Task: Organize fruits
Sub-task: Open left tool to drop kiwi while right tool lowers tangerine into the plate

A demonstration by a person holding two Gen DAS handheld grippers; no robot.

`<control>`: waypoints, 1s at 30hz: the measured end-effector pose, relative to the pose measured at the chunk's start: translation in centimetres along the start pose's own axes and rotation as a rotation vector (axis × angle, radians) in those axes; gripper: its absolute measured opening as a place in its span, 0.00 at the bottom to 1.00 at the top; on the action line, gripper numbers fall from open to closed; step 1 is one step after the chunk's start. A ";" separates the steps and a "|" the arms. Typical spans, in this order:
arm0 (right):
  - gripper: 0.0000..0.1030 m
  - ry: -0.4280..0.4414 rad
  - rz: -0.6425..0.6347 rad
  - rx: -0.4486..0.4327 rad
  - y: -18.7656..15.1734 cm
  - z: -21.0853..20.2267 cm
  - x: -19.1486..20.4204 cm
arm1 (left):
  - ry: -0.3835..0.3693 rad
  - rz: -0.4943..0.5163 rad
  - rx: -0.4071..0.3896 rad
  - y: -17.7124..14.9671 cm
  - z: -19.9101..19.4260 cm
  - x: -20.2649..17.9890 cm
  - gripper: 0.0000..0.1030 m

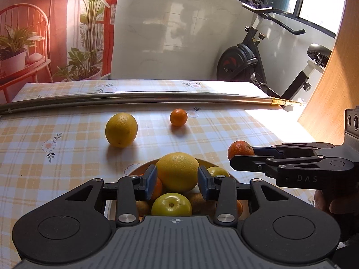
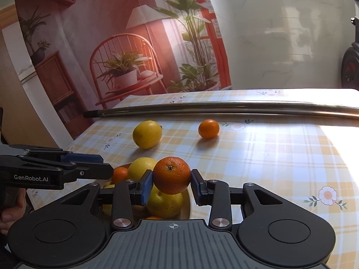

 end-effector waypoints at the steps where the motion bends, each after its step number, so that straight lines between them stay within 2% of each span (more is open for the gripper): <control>1: 0.32 0.006 -0.008 0.008 0.0 0.0 0.4 | 0.009 -0.012 -0.003 0.0 -0.3 0.4 0.42; 3: 0.32 0.015 -0.018 0.024 -0.1 0.3 0.9 | 0.032 -0.026 -0.002 0.0 -0.9 0.9 0.44; 7: 0.32 0.030 -0.038 0.064 -0.6 0.5 2.3 | 0.060 -0.040 -0.003 -0.5 -2.0 1.9 0.56; 16: 0.32 0.030 -0.117 0.173 -2.1 1.9 5.7 | 0.095 -0.077 -0.027 -2.3 -3.0 3.4 0.59; 25: 0.32 0.034 -0.172 0.284 -3.6 3.2 7.4 | 0.066 -0.115 -0.048 -3.0 -3.3 4.2 0.60; 30: 0.32 0.017 -0.185 0.303 -3.9 3.8 7.4 | 0.052 -0.145 -0.036 -3.4 -2.8 4.7 0.60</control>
Point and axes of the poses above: each gripper's, at about its wrist camera, not at the fingertips, and z roughly the way its jaws point, x to its left, y to its top, the point moved 7 cm from there along z, roughly the way its jaws point, and after that the axes turned 10 degrees about x, right-handed, at the moved point
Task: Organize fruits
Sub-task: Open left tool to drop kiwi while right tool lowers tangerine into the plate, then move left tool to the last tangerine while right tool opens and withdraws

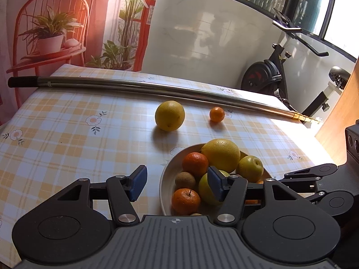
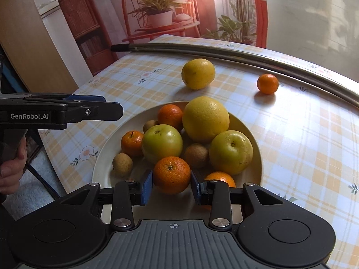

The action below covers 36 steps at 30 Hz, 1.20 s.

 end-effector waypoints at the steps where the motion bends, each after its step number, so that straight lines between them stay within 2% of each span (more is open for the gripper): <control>1: 0.32 -0.011 -0.008 0.000 0.1 0.1 0.0 | -0.001 -0.006 0.002 0.0 0.1 0.1 0.60; 9: 0.33 -0.056 -0.009 -0.009 0.2 0.1 -0.2 | 0.002 -0.008 0.001 -0.1 0.1 0.0 0.60; 20: 0.33 -0.070 0.000 -0.030 0.1 -0.2 -0.7 | 0.008 -0.005 0.010 -0.1 0.3 0.0 0.61; 24: 0.33 -0.075 -0.003 -0.037 0.1 -0.4 -0.7 | 0.014 -0.006 0.015 -0.2 0.4 0.0 0.64; 36: 0.33 -0.089 -0.014 -0.172 1.2 -3.0 -0.8 | 0.028 -0.014 0.018 -0.2 0.5 0.1 0.66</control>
Point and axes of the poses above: each gripper's, at about its wrist camera, not at the fingertips, and z roughly the way its jaws point, x to its left, y to its top, the point moved 7 cm from there along z, roughly the way its jaws point, and after that the axes turned 10 degrees about x, right-handed, at the moved point
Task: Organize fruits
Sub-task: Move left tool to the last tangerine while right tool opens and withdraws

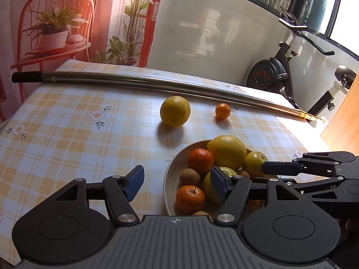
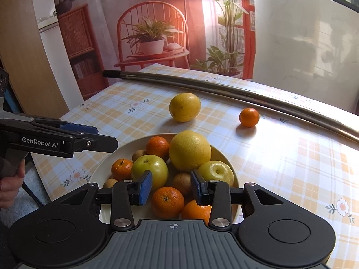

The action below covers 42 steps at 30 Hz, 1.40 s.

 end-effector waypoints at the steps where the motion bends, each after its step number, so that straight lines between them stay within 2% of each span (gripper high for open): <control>1: 0.33 -0.007 0.006 -0.014 0.2 -0.2 -0.2 | 0.002 -0.001 0.000 0.0 0.0 0.0 0.66; 16: 0.33 -0.101 0.122 -0.096 1.1 -1.3 -5.5 | 0.026 0.012 0.001 1.0 0.4 -0.2 0.67; 27: 0.33 -0.137 0.235 -0.143 1.5 -1.2 -11.2 | 0.023 0.061 0.007 5.2 1.8 -2.5 0.67; 29: 0.34 -0.132 0.245 -0.153 1.7 -1.0 -11.8 | 0.023 0.067 0.004 6.2 2.4 -3.3 0.69; 31: 0.34 -0.133 0.249 -0.154 1.8 -0.8 -12.4 | 0.045 0.070 -0.009 7.2 3.1 -3.9 0.78; 34: 0.34 -0.141 0.247 -0.156 1.9 -0.5 -13.1 | 0.080 0.099 -0.028 8.2 4.0 -4.9 0.79; 42: 0.34 -0.132 0.283 -0.153 1.6 0.6 -15.2 | -0.007 0.203 -0.035 11.1 7.6 -8.5 0.79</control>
Point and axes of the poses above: each gripper's, at about its wrist camera, not at the fingertips, and z roughly the way its jaws point, x to its left, y to its top, the point moved 7 cm from there along z, roughly the way its jaws point, and after that the axes turned 10 degrees about x, right-handed, at the moved point
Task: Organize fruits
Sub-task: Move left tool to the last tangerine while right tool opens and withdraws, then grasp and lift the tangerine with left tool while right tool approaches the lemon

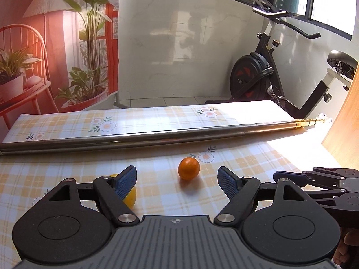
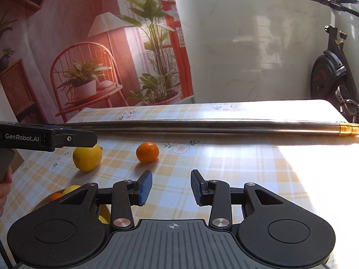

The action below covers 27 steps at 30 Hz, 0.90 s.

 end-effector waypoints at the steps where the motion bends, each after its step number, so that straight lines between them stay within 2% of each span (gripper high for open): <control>1: 0.34 0.004 0.008 0.001 -0.1 0.2 -0.3 | -0.008 0.012 0.002 0.2 0.4 -0.2 0.79; 11: 0.34 0.013 0.069 0.020 -1.0 1.8 -1.9 | -0.056 0.012 0.119 1.2 7.2 -0.8 0.72; 18: 0.34 0.011 0.106 0.057 -2.2 3.0 -3.1 | -0.056 0.054 0.146 1.5 9.4 -1.1 0.56; 27: 0.34 0.016 0.125 0.063 -2.4 3.4 -3.6 | -0.064 0.034 0.207 1.8 11.0 -0.6 0.48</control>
Point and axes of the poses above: each gripper's, at about its wrist camera, not at the fingertips, and z roughly the way its jaws point, x to its left, y to its top, the point moved 7 cm from there along z, roughly the way its jaws point, and after that the axes turned 10 degrees about x, right-handed, at the moved point
